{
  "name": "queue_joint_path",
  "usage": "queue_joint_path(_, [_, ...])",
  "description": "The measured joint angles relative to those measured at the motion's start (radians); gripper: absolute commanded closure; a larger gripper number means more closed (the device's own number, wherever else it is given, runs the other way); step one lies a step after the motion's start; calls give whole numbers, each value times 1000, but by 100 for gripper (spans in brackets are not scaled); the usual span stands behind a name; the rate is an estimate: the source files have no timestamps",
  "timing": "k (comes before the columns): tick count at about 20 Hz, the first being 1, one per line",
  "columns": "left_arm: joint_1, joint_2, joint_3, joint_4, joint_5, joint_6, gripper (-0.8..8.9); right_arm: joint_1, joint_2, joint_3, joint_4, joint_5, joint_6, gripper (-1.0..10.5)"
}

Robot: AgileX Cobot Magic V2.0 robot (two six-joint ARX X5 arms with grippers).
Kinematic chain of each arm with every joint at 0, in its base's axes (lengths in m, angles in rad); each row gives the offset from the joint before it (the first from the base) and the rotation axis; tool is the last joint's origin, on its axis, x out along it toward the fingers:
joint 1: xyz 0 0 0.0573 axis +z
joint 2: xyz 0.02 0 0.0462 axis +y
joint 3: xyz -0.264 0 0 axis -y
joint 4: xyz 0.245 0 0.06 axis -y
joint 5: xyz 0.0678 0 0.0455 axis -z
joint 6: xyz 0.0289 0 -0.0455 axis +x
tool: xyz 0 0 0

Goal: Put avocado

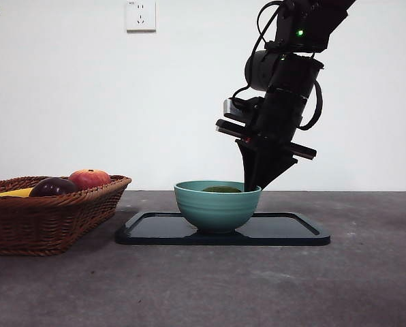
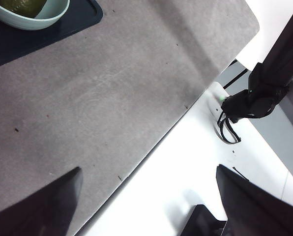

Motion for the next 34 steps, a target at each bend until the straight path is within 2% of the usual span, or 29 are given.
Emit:
queue_joint_path(1, [0, 0, 0, 0, 0, 0, 377, 0, 0, 0, 0, 0, 0, 903])
queue_joint_path(3, [0, 0, 0, 0, 0, 0, 377, 0, 0, 0, 7, 0, 4, 726])
queue_joint_path(7, [0, 0, 0, 0, 0, 0, 377, 0, 0, 32, -43, 8, 23, 723])
queue_joint_path(11, [0, 0, 0, 0, 0, 0, 377, -2, -23, 222, -209, 63, 1, 713])
queue_joint_path(13, [0, 0, 0, 0, 0, 0, 377, -6, -117, 277, -244, 55, -11, 711])
queue_joint_path(19, [0, 0, 0, 0, 0, 0, 377, 3, -459, 263, -315, 30, -13, 711])
queue_joint_path(23, [0, 0, 0, 0, 0, 0, 377, 46, -693, 68, -282, 23, -13, 711])
queue_joint_path(28, [0, 0, 0, 0, 0, 0, 377, 127, -972, -309, -217, 23, -13, 711])
queue_joint_path(34, [0, 0, 0, -1, 0, 6, 377, 239, -1172, -643, -106, 10, -4, 711])
